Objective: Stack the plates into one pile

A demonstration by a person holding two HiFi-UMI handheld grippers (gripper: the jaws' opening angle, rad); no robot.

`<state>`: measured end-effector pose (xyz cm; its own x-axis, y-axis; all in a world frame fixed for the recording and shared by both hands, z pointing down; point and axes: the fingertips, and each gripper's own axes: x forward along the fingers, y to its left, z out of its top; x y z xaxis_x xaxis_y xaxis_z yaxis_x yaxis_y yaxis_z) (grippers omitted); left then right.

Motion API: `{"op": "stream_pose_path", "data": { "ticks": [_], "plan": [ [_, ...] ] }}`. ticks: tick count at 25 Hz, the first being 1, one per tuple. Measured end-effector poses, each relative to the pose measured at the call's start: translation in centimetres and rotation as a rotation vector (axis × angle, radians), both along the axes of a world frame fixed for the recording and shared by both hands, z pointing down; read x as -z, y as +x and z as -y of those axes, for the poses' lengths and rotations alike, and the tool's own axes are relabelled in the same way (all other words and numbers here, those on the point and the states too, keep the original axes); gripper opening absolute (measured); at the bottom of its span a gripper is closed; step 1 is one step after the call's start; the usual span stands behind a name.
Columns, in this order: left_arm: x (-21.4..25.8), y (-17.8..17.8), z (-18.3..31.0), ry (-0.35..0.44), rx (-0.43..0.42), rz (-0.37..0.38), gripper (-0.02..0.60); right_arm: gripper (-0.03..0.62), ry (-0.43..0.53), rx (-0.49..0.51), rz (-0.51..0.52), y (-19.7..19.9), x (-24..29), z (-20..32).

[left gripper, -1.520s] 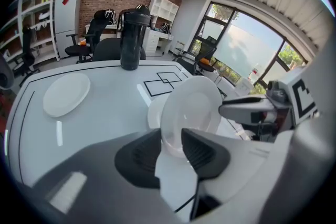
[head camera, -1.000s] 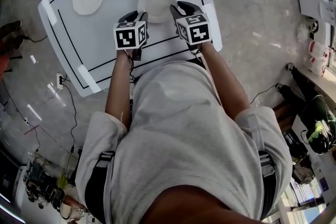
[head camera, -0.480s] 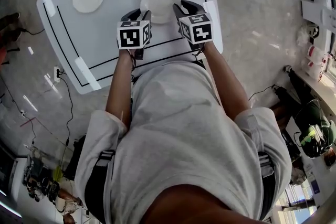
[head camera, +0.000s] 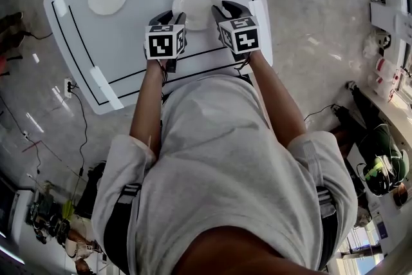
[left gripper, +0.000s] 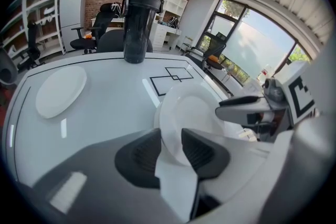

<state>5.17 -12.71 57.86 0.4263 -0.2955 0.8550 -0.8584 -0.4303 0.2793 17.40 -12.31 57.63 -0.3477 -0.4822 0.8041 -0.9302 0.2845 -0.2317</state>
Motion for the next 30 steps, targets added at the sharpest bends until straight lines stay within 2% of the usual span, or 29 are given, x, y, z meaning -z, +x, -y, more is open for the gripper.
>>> {"op": "stream_pose_path", "data": {
  "ticks": [30],
  "plan": [
    [-1.1,0.0,-0.1,0.028,0.041,0.083,0.126,0.143,-0.021,0.055,-0.008,-0.3,-1.4,-0.7]
  ]
}}
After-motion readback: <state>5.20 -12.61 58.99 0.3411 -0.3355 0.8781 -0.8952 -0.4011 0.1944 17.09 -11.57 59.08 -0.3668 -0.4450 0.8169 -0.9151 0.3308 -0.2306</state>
